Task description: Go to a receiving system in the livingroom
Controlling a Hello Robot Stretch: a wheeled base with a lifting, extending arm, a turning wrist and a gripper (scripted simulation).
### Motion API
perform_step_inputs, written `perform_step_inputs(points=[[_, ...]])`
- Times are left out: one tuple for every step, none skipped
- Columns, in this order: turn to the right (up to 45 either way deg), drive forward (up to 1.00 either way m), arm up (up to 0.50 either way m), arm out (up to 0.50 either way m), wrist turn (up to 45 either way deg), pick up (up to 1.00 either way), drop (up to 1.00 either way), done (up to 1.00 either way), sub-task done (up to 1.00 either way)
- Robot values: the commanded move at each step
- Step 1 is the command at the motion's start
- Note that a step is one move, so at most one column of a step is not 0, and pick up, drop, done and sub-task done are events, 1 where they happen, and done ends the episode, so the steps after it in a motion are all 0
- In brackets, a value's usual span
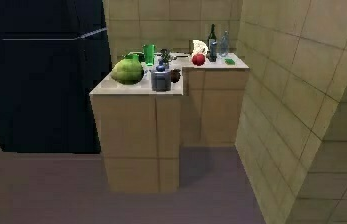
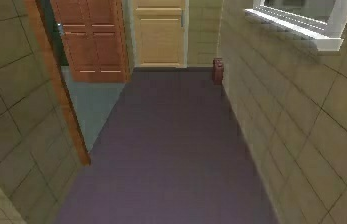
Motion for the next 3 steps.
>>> perform_step_inputs(points=[[-45.0, 0.0, 0.0, 0.0, 0.0, 0.0, 0.0, 0.0, 0.0], [-39.0, 0.0, 0.0, 0.0, 0.0, 0.0, 0.0, 0.0, 0.0], [0.0, 1.0, 0.0, 0.0, 0.0, 0.0, 0.0, 0.0, 0.0]])
